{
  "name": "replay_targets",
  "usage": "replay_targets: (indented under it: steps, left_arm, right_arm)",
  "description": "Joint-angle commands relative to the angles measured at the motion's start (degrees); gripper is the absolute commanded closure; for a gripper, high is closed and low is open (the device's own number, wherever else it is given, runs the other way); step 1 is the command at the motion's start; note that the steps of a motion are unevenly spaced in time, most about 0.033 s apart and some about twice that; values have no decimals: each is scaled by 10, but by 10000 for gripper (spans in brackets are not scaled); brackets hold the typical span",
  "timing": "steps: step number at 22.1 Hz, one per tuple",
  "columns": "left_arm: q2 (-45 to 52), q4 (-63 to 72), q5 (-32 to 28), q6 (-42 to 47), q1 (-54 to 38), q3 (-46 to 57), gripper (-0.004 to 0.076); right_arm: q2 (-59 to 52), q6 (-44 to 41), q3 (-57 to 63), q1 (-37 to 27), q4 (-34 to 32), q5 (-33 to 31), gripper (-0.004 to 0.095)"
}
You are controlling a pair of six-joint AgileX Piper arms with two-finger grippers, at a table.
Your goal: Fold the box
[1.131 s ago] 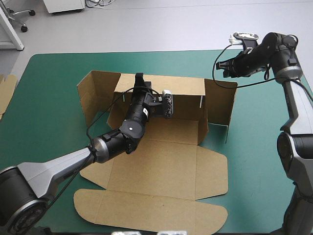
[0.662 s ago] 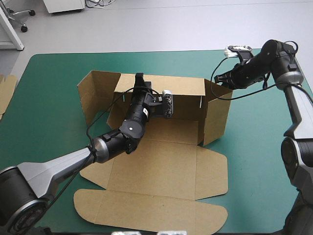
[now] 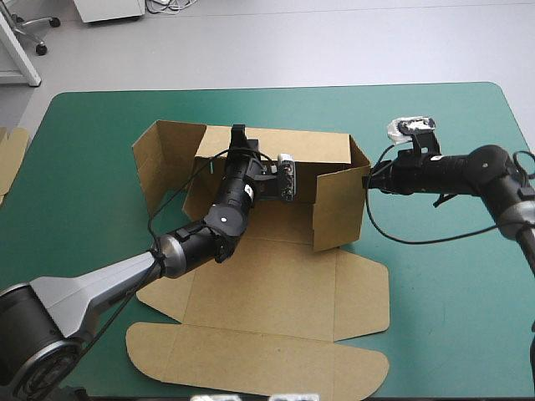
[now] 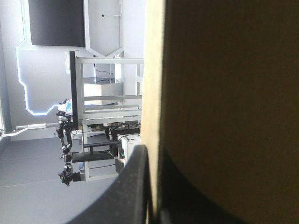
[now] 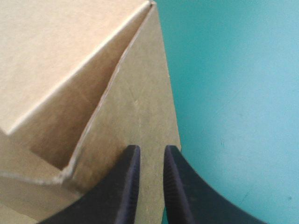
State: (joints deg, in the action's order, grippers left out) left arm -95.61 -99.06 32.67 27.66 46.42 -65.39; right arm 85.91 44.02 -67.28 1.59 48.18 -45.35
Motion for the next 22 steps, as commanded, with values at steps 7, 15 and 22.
replay_targets:
  steps: [7, 15, 22]
  left_arm:
    - [22, -20, -8, 11, 4, -16, 738]
    - [22, -20, -8, 11, 4, -16, 738]
    - [22, -20, -8, 11, 4, -16, 738]
  right_arm:
    - [-89, 270, 157, 10, 259, 69, 658]
    - [-89, 271, 166, 58, 262, 78, 631]
    - [-123, 235, 166, 62, 215, 88, 620]
